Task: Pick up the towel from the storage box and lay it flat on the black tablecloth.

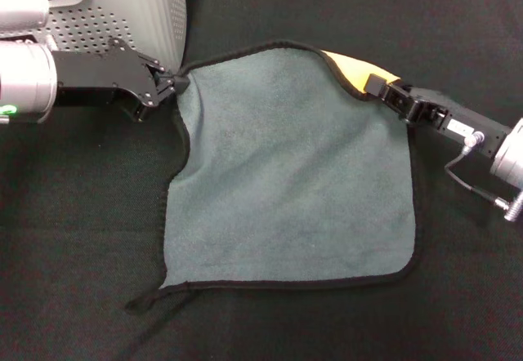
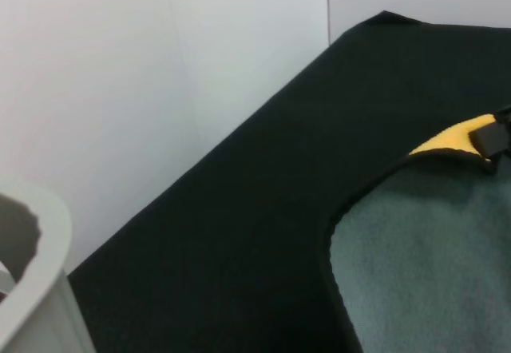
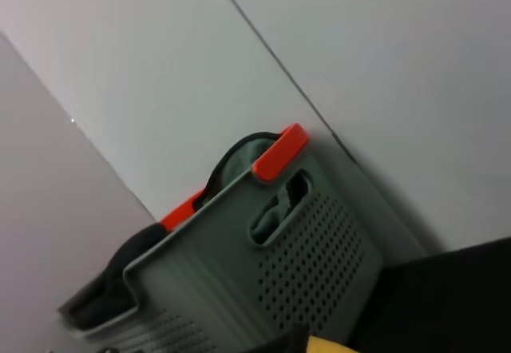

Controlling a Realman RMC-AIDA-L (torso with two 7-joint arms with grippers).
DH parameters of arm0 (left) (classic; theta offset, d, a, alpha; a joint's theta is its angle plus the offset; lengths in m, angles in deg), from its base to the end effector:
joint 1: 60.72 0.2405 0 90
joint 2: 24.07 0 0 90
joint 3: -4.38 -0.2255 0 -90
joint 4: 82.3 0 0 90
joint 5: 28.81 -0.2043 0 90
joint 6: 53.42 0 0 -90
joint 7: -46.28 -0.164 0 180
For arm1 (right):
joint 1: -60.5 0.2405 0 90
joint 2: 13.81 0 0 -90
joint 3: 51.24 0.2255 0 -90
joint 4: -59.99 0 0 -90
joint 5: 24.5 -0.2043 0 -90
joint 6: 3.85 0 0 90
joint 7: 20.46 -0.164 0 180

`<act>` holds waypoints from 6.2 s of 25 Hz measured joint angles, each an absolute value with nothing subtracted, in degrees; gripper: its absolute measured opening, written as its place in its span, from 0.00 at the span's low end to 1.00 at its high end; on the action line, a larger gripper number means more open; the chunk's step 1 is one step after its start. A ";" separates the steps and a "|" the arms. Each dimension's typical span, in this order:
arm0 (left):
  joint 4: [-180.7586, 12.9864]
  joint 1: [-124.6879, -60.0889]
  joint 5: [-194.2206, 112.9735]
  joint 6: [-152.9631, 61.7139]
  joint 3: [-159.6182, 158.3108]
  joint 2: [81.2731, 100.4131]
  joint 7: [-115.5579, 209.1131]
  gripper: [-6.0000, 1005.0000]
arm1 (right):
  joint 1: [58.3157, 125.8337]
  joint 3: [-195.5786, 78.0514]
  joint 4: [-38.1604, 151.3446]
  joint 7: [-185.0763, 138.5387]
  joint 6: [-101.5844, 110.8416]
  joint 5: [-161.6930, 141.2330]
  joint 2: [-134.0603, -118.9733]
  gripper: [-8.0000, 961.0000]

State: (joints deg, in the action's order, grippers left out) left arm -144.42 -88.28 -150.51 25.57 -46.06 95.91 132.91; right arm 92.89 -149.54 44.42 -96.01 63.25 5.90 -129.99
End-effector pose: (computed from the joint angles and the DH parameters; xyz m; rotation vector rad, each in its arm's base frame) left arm -0.2155 0.3576 0.0370 -2.6270 -0.3176 -0.2323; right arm 0.2025 0.3468 -0.0510 -2.2674 1.1281 1.1695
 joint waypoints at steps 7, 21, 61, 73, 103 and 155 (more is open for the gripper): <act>-144.30 -87.79 -150.48 22.10 -49.09 96.00 133.41 0.03 | 93.38 -149.23 44.34 -106.21 63.57 5.90 -129.99 0.09; -142.89 -87.80 -150.41 20.10 -49.76 95.97 133.43 0.03 | 93.48 -149.07 45.07 -121.29 61.00 3.72 -129.32 0.10; -141.19 -86.66 -139.49 22.33 -46.60 95.22 134.36 0.35 | 90.50 -140.10 48.97 -129.15 67.94 3.32 -128.46 0.48; -142.57 -84.32 -138.49 24.15 -47.36 95.67 133.47 0.55 | 91.60 -142.75 49.96 -137.68 69.37 9.73 -127.72 0.86; -140.56 -80.38 -125.20 38.19 -47.03 95.63 133.81 0.54 | 89.96 -141.04 47.34 -104.58 69.79 15.37 -128.49 0.86; -122.00 -76.75 -115.39 63.20 -50.35 83.12 115.30 0.55 | 90.24 -145.95 21.67 -90.57 85.98 36.96 -129.99 0.86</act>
State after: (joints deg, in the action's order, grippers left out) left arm -122.00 -76.75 -115.39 63.20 -50.35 83.12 115.30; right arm 90.24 -145.95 21.67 -90.57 85.98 36.96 -129.99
